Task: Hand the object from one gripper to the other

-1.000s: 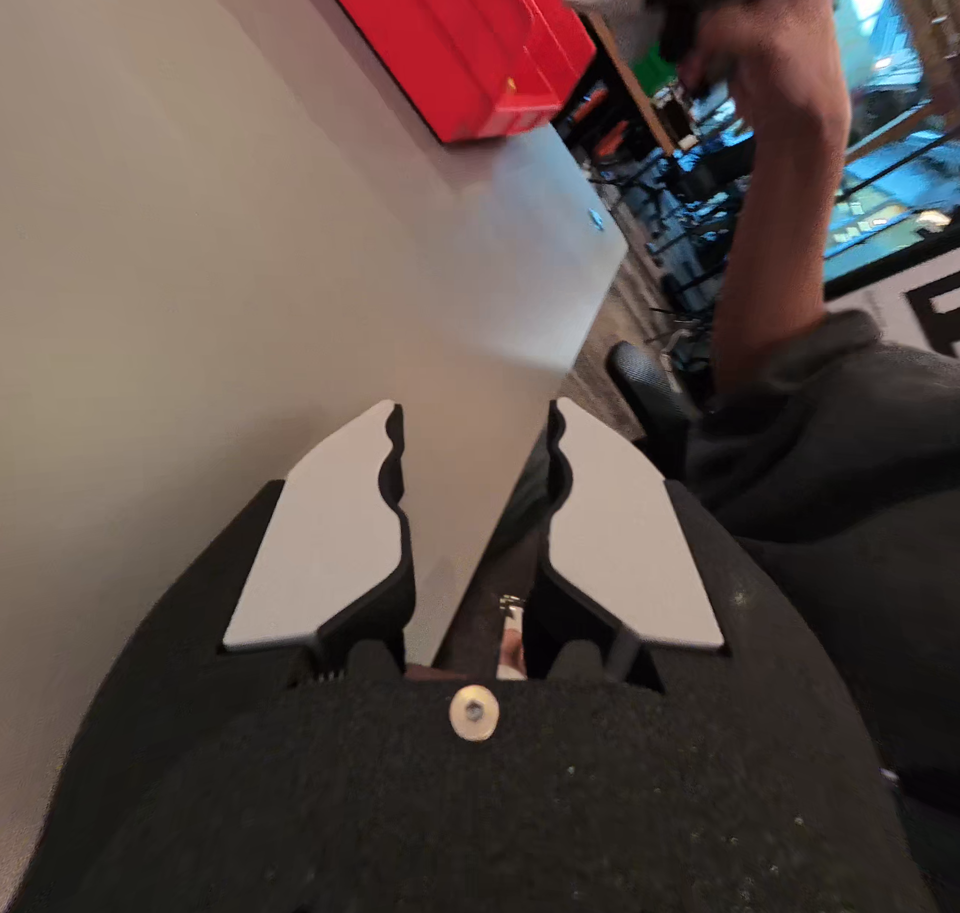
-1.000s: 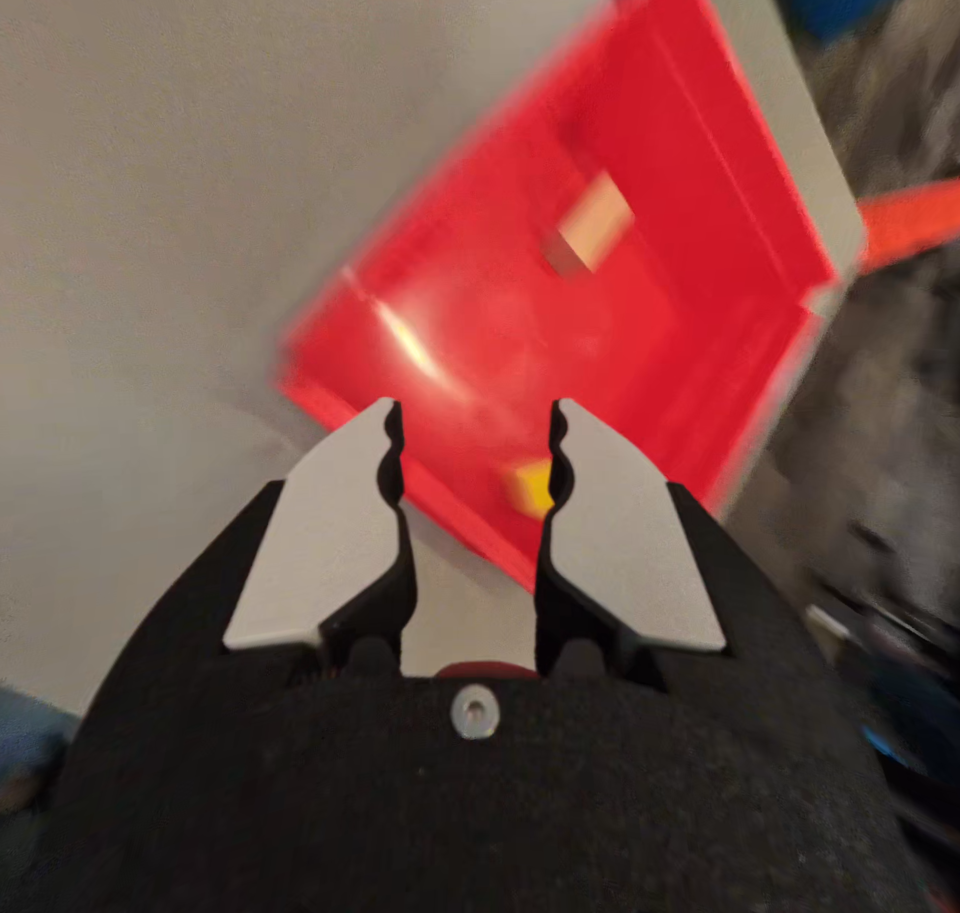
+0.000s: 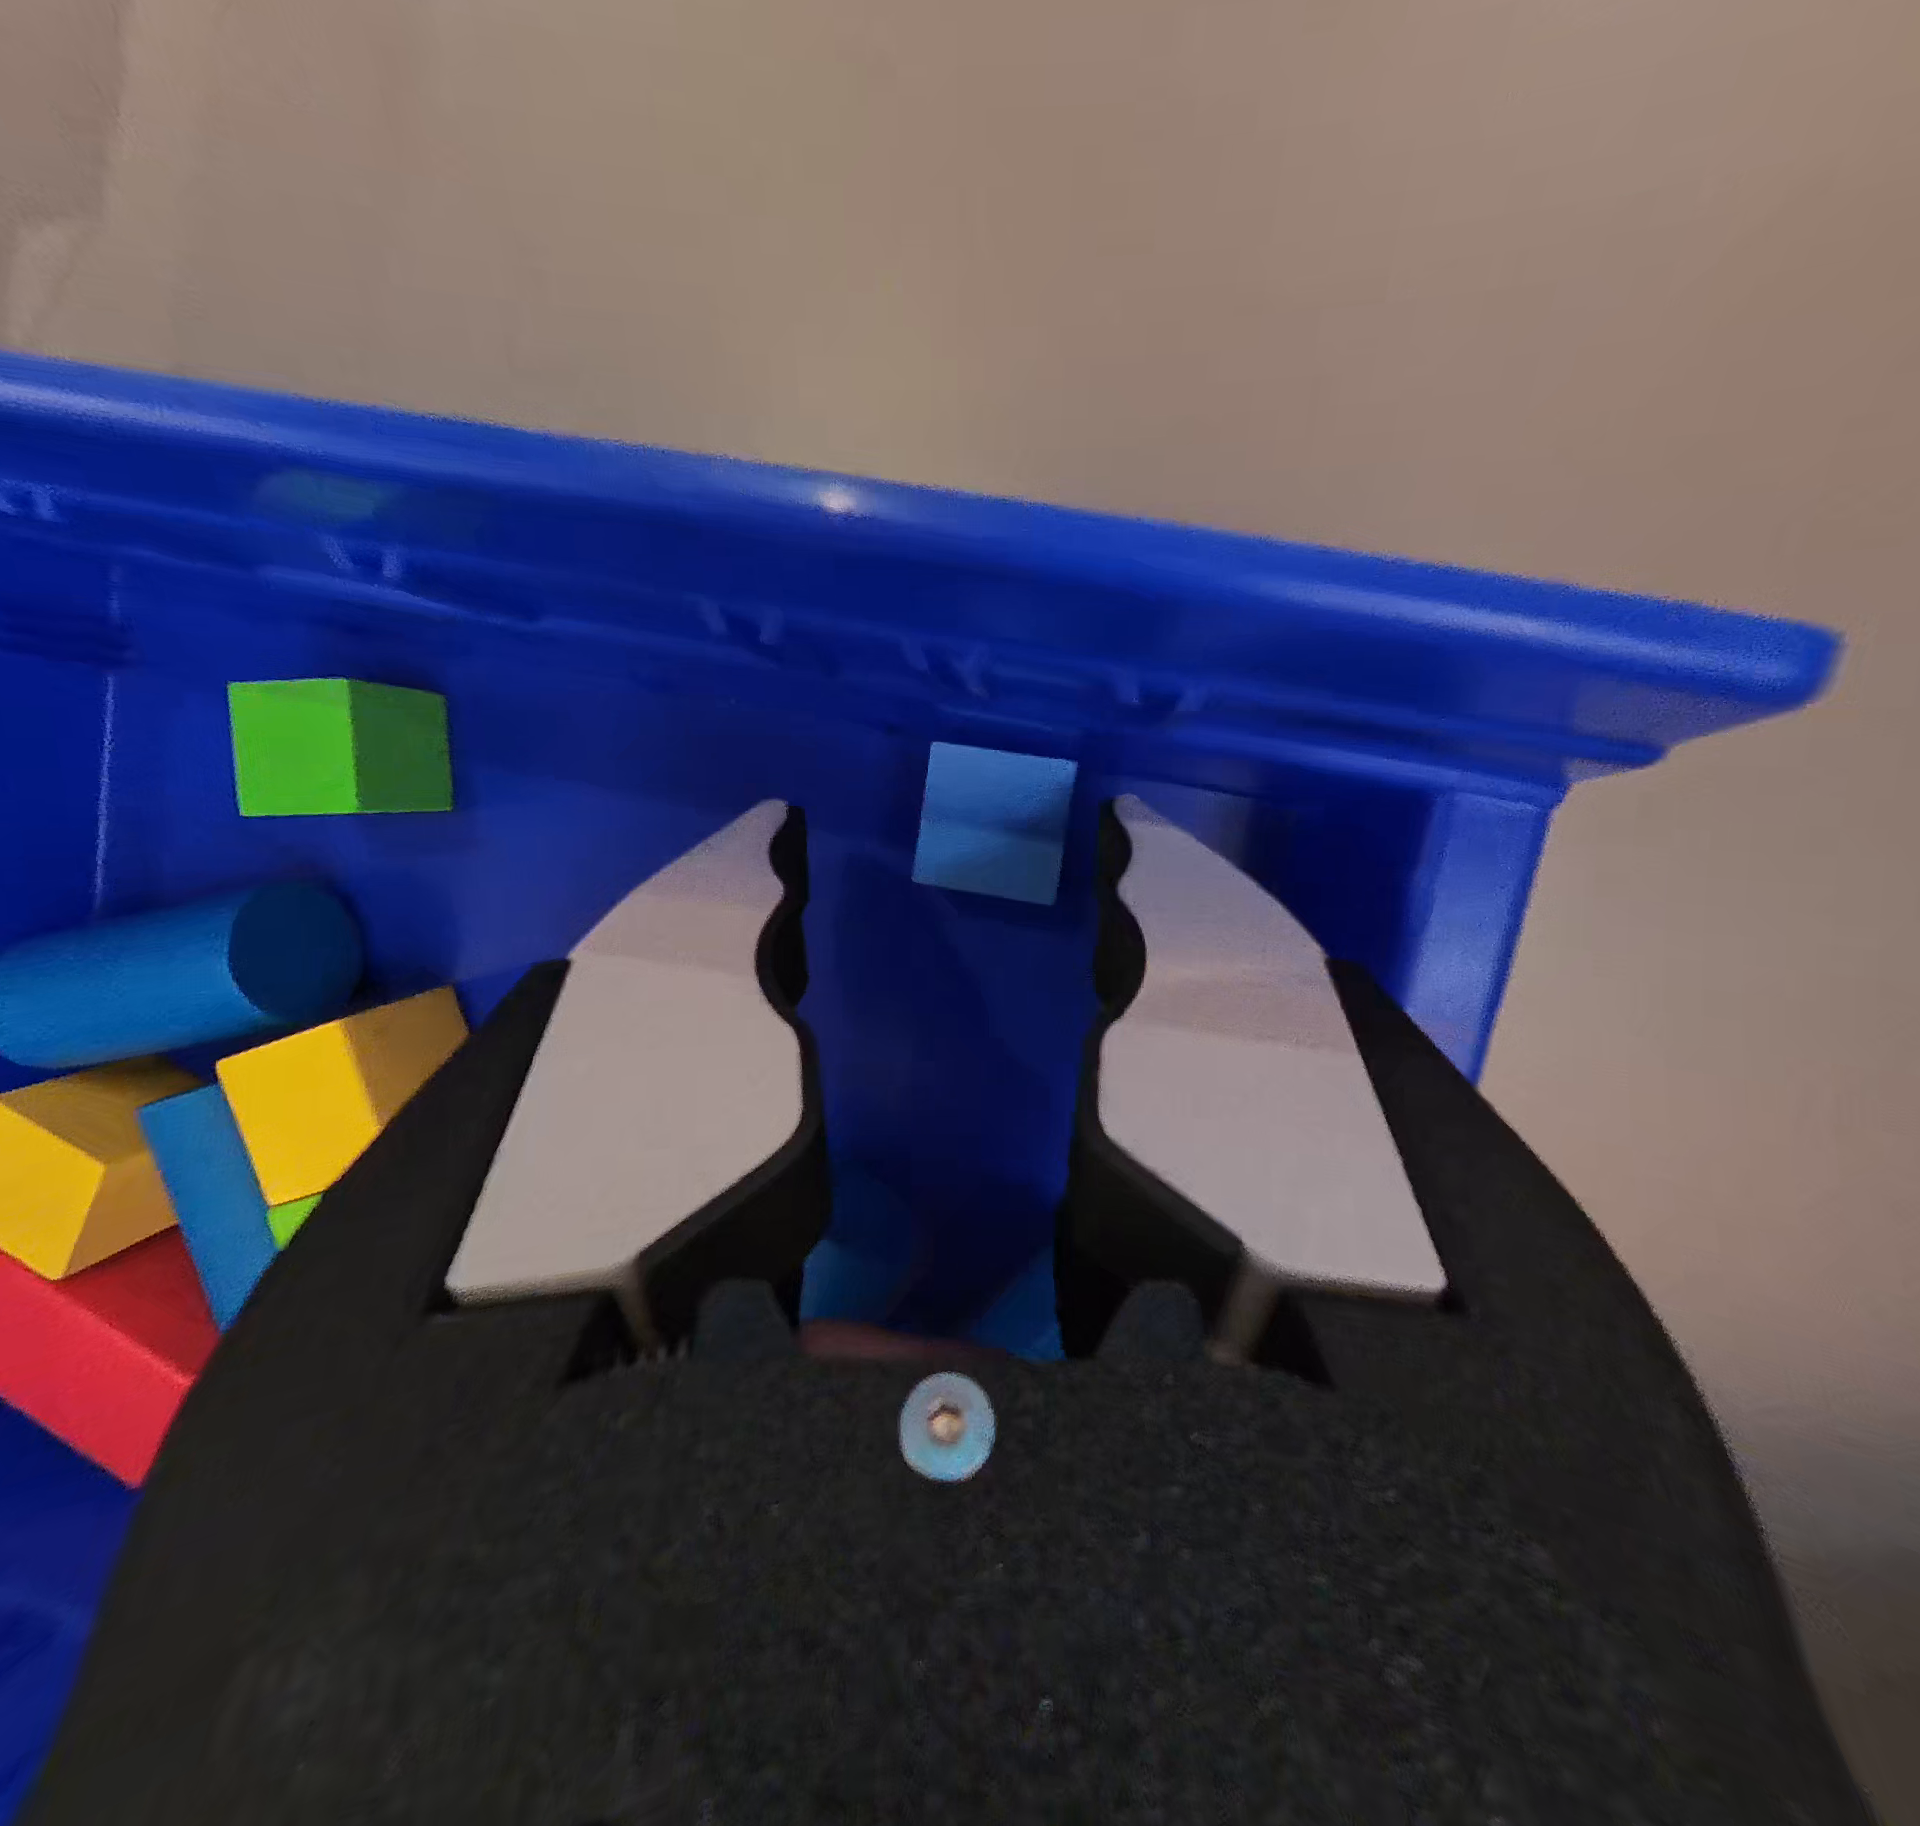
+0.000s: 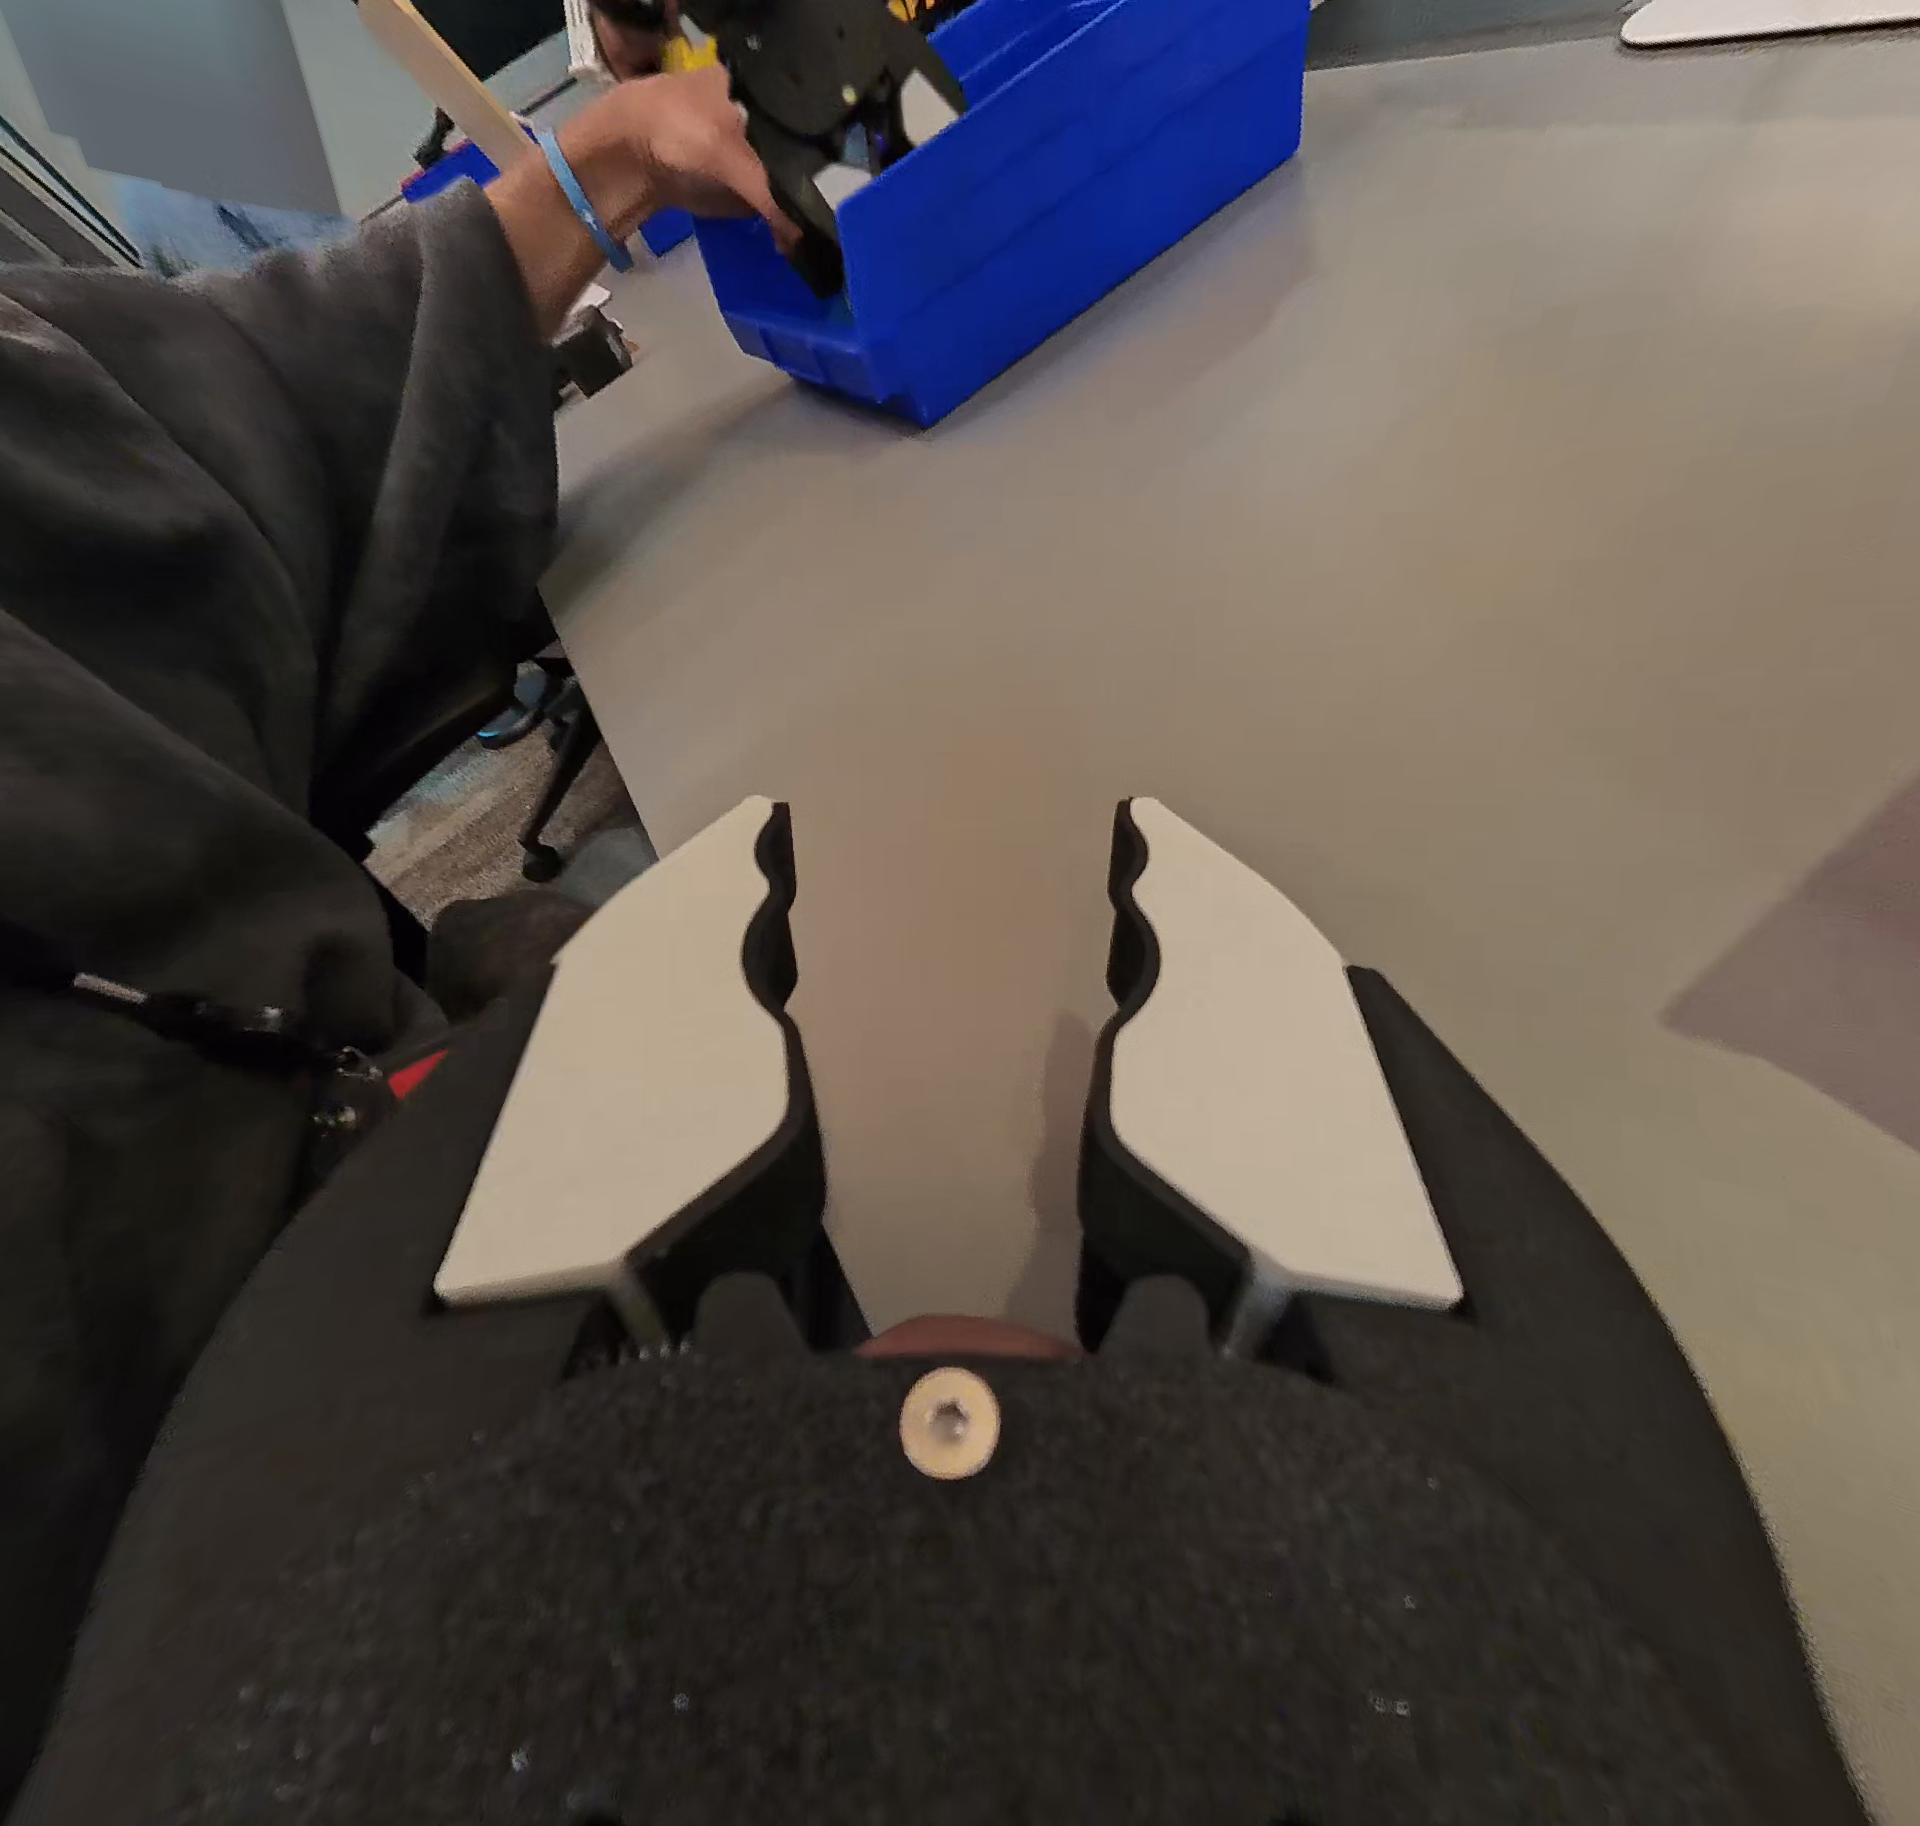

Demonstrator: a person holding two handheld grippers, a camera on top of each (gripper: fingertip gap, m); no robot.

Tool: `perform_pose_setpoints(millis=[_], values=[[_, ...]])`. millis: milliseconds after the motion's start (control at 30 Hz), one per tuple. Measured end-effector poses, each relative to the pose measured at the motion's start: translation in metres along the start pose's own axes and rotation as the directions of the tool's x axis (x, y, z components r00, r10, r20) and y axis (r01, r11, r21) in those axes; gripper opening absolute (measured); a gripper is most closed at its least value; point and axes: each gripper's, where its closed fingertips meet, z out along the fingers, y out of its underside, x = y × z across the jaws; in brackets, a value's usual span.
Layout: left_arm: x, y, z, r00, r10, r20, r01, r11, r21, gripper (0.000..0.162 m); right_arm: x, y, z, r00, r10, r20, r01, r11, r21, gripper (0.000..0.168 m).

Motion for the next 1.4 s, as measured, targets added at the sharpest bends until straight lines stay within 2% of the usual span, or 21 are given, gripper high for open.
perform_pose_setpoints(millis=[67,133,300,433,500,600,667,733,800,867,967,1033,1133,1167,1200,1233,1333,1400], values=[[-0.003,0.007,0.005,1.000,0.012,0.008,-0.012,1.000,-0.026,0.045,0.001,-0.002,0.001,1.000,0.019,0.009,-0.019,1.000,0.008,0.058],[-0.002,0.009,0.008,1.000,0.024,0.000,-0.024,1.000,-0.020,0.030,0.002,-0.001,0.004,0.999,0.030,0.016,-0.030,1.000,0.004,0.058],[0.001,-0.003,-0.005,0.999,0.024,0.027,-0.025,0.999,0.046,0.029,0.000,0.000,0.009,0.998,0.043,0.040,-0.043,0.999,-0.013,0.057],[0.005,-0.014,-0.041,0.992,0.013,0.126,-0.030,0.990,0.138,0.028,0.001,-0.006,0.007,1.000,0.001,0.031,0.000,1.000,-0.017,0.056],[0.012,-0.026,-0.066,0.979,0.013,0.206,-0.060,0.972,0.226,0.028,0.004,-0.012,0.006,1.000,-0.019,0.021,0.019,1.000,-0.013,0.056],[0.038,-0.064,-0.104,0.953,0.009,0.303,-0.146,0.889,0.434,0.028,0.009,-0.029,0.011,0.999,-0.047,0.016,0.047,0.999,-0.005,0.056],[0.063,-0.097,-0.125,0.930,0.011,0.368,-0.232,0.793,0.563,0.028,0.006,-0.044,0.021,0.997,-0.037,0.061,0.037,0.999,-0.005,0.057],[0.094,-0.134,-0.140,0.924,0.011,0.383,-0.291,0.671,0.682,0.028,-0.007,-0.063,0.036,0.986,0.026,0.166,-0.027,1.000,0.007,0.059],[0.125,-0.169,-0.145,0.928,0.023,0.372,-0.322,0.554,0.768,0.028,-0.026,-0.086,0.052,0.939,0.115,0.324,-0.134,0.990,0.035,0.059],[0.149,-0.198,-0.143,0.925,0.043,0.378,-0.353,0.467,0.811,0.028,-0.049,-0.103,0.065,0.831,0.231,0.506,-0.275,0.961,0.013,0.064],[0.168,-0.227,-0.125,0.919,0.083,0.386,-0.381,0.443,0.812,0.028,-0.082,-0.123,0.069,0.545,0.373,0.751,-0.474,0.876,-0.091,0.067],[0.179,-0.239,-0.115,0.934,0.105,0.343,-0.353,0.437,0.828,0.028,-0.090,-0.129,0.068,0.410,0.398,0.821,-0.548,0.827,-0.127,0.066],[0.191,-0.251,-0.100,0.951,0.126,0.283,-0.310,0.438,0.844,0.028,-0.089,-0.125,0.067,0.342,0.405,0.848,-0.594,0.792,-0.139,0.063],[0.192,-0.253,-0.095,0.949,0.133,0.284,-0.313,0.448,0.837,0.028,-0.088,-0.122,0.066,0.326,0.414,0.850,-0.596,0.788,-0.155,0.055],[0.194,-0.254,-0.090,0.950,0.135,0.283,-0.313,0.452,0.835,0.028,-0.088,-0.120,0.062,0.308,0.408,0.860,-0.587,0.793,-0.166,0.031],[0.195,-0.256,-0.087,0.952,0.132,0.275,-0.305,0.452,0.839,0.028,-0.086,-0.118,0.060,0.307,0.401,0.863,-0.584,0.795,-0.162,0.027],[0.195,-0.253,-0.078,0.970,0.091,0.225,-0.241,0.491,0.837,0.029,-0.079,-0.111,0.060,0.357,0.408,0.840,-0.570,0.808,-0.150,0.027],[0.193,-0.244,-0.078,0.994,-0.030,0.109,-0.079,0.501,0.862,0.029,-0.077,-0.109,0.059,0.358,0.424,0.832,-0.572,0.804,-0.163,0.027]])
